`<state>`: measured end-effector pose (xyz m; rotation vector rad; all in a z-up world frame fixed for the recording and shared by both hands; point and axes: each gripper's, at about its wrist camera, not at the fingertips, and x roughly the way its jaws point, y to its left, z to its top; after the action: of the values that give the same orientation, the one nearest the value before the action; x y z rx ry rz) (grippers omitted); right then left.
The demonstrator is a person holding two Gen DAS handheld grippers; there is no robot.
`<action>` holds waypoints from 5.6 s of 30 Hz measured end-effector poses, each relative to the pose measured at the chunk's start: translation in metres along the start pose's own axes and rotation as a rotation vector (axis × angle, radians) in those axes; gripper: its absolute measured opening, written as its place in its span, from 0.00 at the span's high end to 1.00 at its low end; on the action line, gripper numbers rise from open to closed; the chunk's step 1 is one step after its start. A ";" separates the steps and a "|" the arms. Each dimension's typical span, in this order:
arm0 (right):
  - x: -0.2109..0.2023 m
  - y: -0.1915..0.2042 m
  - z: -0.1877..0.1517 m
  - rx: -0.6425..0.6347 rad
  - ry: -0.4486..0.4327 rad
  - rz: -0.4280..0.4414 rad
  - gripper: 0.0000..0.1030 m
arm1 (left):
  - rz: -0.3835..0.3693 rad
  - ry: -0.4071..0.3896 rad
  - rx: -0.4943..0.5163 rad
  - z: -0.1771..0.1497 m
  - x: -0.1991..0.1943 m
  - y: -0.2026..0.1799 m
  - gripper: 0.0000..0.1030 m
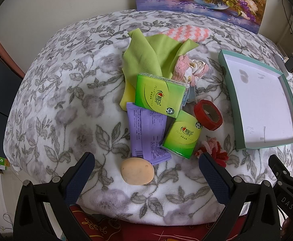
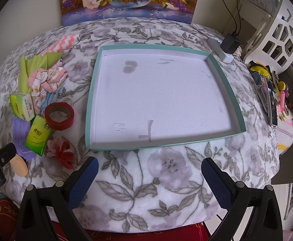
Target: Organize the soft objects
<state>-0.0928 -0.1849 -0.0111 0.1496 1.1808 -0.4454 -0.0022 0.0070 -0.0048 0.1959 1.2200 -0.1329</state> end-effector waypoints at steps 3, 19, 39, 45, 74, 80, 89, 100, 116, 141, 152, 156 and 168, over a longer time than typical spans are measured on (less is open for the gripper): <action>0.000 0.000 0.000 0.000 0.000 0.000 0.00 | 0.001 0.000 0.000 0.000 0.000 0.000 0.00; 0.000 0.007 -0.001 -0.009 0.005 0.003 0.00 | -0.027 0.015 -0.024 0.000 0.003 0.003 0.00; 0.008 0.083 0.006 -0.134 0.083 0.271 0.17 | -0.132 0.217 -0.289 -0.010 0.055 0.064 0.02; 0.016 0.100 0.004 -0.185 0.103 0.273 0.28 | -0.151 0.262 -0.294 -0.014 0.070 0.064 0.14; 0.084 0.137 0.010 -0.258 0.162 0.239 0.68 | -0.187 0.321 -0.308 -0.024 0.090 0.059 0.51; 0.078 0.128 0.008 -0.248 0.163 0.262 0.70 | -0.182 0.293 -0.306 -0.024 0.069 0.063 0.51; 0.042 0.101 0.016 -0.209 0.117 0.312 0.70 | -0.166 0.209 -0.283 -0.009 0.022 0.062 0.51; 0.005 0.047 0.045 -0.073 0.014 0.321 0.70 | -0.179 0.128 -0.186 0.049 -0.024 0.006 0.51; 0.051 -0.082 0.083 0.277 0.042 0.173 0.70 | -0.264 0.110 -0.011 0.085 0.009 -0.126 0.51; 0.064 -0.137 0.077 0.366 0.062 0.054 0.40 | -0.335 0.050 0.100 0.089 0.032 -0.166 0.20; 0.059 -0.138 0.076 0.360 0.027 0.004 0.00 | -0.241 -0.004 0.055 0.095 0.029 -0.149 0.11; 0.060 -0.138 0.074 0.364 0.021 -0.018 0.00 | -0.228 -0.030 0.038 0.097 0.025 -0.144 0.11; 0.063 -0.131 0.071 0.378 0.054 -0.024 0.00 | -0.149 -0.077 -0.065 0.105 0.011 -0.105 0.11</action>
<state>-0.0661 -0.3434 -0.0259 0.4758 1.1424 -0.6868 0.0759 -0.1181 0.0116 0.0424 1.1596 -0.2281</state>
